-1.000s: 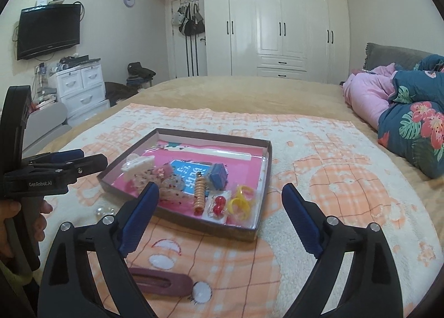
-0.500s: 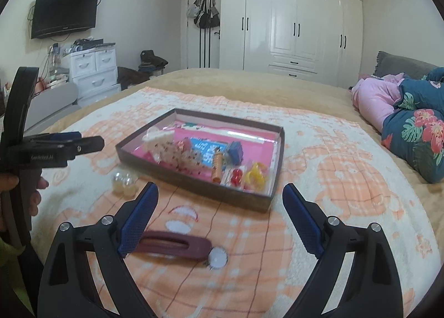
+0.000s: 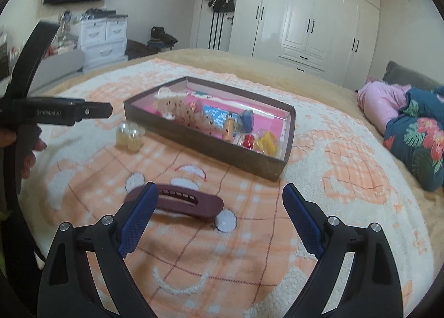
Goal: Organize jewelry
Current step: 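Withdraw both tools from the box toward the pearl bag and maroon clip, then grasp the pearl-bead bag with the left tool while the right tool grasps the maroon hair clip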
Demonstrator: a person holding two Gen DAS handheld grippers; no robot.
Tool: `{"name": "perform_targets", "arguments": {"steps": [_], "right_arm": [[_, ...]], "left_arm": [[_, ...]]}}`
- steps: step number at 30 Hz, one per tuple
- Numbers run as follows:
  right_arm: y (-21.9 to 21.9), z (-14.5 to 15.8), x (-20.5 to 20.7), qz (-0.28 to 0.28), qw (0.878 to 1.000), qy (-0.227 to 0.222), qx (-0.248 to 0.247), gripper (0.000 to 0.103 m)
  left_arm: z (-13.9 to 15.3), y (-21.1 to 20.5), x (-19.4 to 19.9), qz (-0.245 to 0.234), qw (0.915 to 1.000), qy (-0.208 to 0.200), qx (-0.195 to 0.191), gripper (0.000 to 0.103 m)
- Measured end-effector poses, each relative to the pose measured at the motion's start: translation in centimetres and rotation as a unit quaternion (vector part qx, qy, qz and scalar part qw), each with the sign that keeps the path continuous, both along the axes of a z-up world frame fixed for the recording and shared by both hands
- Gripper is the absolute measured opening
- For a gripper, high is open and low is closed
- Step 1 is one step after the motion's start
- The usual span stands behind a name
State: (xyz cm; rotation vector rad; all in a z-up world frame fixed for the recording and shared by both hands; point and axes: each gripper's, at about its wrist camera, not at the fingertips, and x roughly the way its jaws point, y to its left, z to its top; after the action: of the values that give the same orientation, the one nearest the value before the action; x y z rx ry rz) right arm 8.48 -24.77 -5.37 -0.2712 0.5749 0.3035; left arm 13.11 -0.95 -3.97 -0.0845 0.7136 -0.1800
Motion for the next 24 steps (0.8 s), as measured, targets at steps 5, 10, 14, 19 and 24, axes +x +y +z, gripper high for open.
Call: {"name": "perform_targets", "arguments": {"steps": [5,10,14,19,24], "right_arm": [[0.7,-1.2,0.0,0.008,0.999,-0.001,-0.033,0.088],[1.7,-2.3,0.0,0.019,0.998,-0.001,-0.062,0.088],[2.8,-3.0,0.0,0.032,0.995,-0.011,-0.093,0.088],[4.9,-4.3,0.3,0.049,0.987,-0.028,-0.150,0.088],[6.0,-4.6,1.6,0.061,0.984,-0.038,-0.165,0.087]], "left_arm": [[-1.2,-0.3,0.3,-0.003,0.9999,0.016,0.002,0.092],[-1.9,-0.5,0.6,-0.006,0.9997,0.024,0.003,0.092],[-2.4,-0.7,1.0,-0.009,0.9995,0.030,0.004,0.092],[-2.7,-0.9,1.5,-0.013,0.9993,0.035,0.000,0.092],[-3.0,-1.1,2.4,-0.016,0.9990,0.041,-0.012,0.091]]}}
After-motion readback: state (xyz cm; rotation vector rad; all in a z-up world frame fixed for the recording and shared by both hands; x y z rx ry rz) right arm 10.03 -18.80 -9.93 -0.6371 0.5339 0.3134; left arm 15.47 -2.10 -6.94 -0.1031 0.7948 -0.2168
